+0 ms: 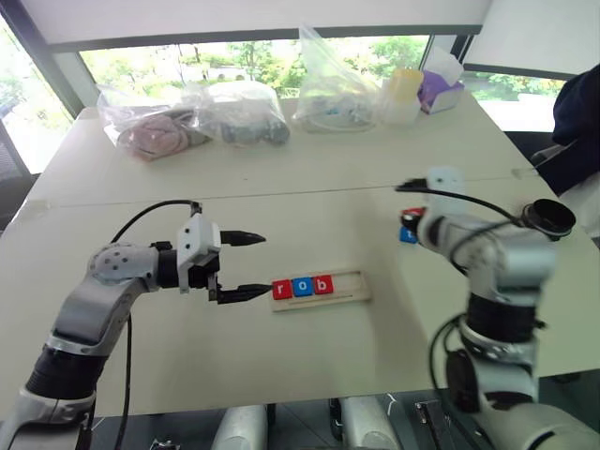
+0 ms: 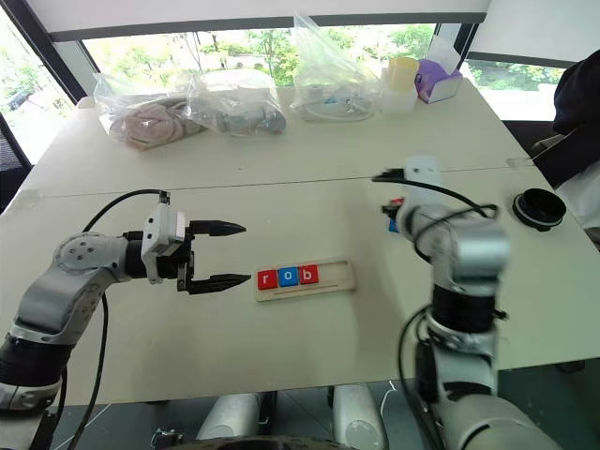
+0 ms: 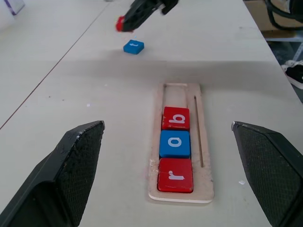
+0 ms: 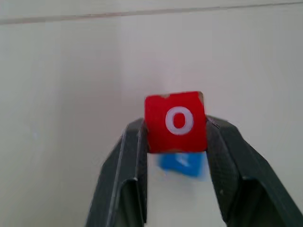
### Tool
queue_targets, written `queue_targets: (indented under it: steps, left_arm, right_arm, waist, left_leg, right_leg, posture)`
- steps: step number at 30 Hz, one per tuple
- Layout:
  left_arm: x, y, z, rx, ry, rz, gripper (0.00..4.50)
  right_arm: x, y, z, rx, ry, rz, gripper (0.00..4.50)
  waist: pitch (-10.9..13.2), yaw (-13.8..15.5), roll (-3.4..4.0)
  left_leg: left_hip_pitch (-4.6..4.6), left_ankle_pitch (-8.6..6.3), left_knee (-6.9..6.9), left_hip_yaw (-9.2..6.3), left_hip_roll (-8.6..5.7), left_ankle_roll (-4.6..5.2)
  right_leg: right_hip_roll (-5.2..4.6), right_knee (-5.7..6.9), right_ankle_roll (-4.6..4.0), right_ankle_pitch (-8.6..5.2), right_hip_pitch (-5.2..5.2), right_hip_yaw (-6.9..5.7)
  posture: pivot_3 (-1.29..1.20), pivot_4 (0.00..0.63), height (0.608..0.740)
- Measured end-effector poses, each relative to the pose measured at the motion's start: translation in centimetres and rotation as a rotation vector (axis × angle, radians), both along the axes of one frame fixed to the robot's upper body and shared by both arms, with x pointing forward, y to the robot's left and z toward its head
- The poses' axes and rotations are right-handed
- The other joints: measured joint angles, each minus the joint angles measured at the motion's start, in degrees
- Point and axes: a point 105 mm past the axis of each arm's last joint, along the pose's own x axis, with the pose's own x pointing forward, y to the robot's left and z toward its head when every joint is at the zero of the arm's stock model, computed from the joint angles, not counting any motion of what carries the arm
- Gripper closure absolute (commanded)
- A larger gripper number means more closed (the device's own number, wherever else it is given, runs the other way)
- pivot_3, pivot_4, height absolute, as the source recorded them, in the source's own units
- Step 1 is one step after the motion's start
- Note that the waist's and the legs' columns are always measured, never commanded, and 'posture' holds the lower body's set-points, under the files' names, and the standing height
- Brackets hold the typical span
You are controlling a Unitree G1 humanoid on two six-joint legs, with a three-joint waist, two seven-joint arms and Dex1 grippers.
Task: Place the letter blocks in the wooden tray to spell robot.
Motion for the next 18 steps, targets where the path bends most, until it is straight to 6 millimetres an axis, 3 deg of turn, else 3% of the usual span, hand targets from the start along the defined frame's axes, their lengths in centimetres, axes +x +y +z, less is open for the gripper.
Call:
queue_targets:
  steps: [4, 6, 9, 18]
  left_arm:
    - [0.3, -0.2, 0.2, -0.007, -0.005, -0.023, 0.0]
    - [0.5, -0.4, 0.3, -0.008, -0.01, -0.037, 0.0]
    - [0.8, -0.6, 0.3, -0.009, -0.014, -0.047, 0.0]
    - [1.2, -0.5, 0.0, -0.003, -0.006, -0.052, 0.0]
  right_arm:
    - [-4.3, -0.2, -3.3, 0.038, 0.077, 0.076, 3.38]
    - [-5.4, 0.1, -3.4, 0.054, 0.063, 0.093, 3.38]
    - [-5.7, 0.5, -2.7, 0.071, 0.014, 0.075, 3.38]
    - [-6.2, 1.6, -3.6, 0.118, 0.029, 0.013, 3.38]
  waist:
    - [0.01, -0.47, 0.0]
    - [0.03, -0.78, 0.02]
    - [0.03, -0.61, 0.0]
    - [0.03, -0.41, 0.0]
  left_leg:
    - [0.03, -0.03, 0.0, 0.04, 0.03, 0.06]
    - [0.09, -0.03, 0.01, 0.17, 0.07, 0.06]
    - [0.09, -0.03, 0.11, 0.18, 0.28, 0.06]
    - [-0.03, -0.06, 0.03, 0.18, 0.29, 0.1]
  right_leg:
    - [0.07, 0.03, 0.03, -0.03, -0.01, 0.01]
    - [0.08, 0.05, -0.01, 0.01, -0.03, 0.07]
    - [0.14, 0.05, -0.02, 0.01, -0.01, 0.07]
    - [0.13, -0.21, -0.04, 0.03, -0.01, 0.07]
  posture:
    - [0.0, 0.15, 0.74]
    - [0.0, 0.15, 0.74]
    - [0.0, 0.15, 0.74]
    - [0.0, 0.15, 0.74]
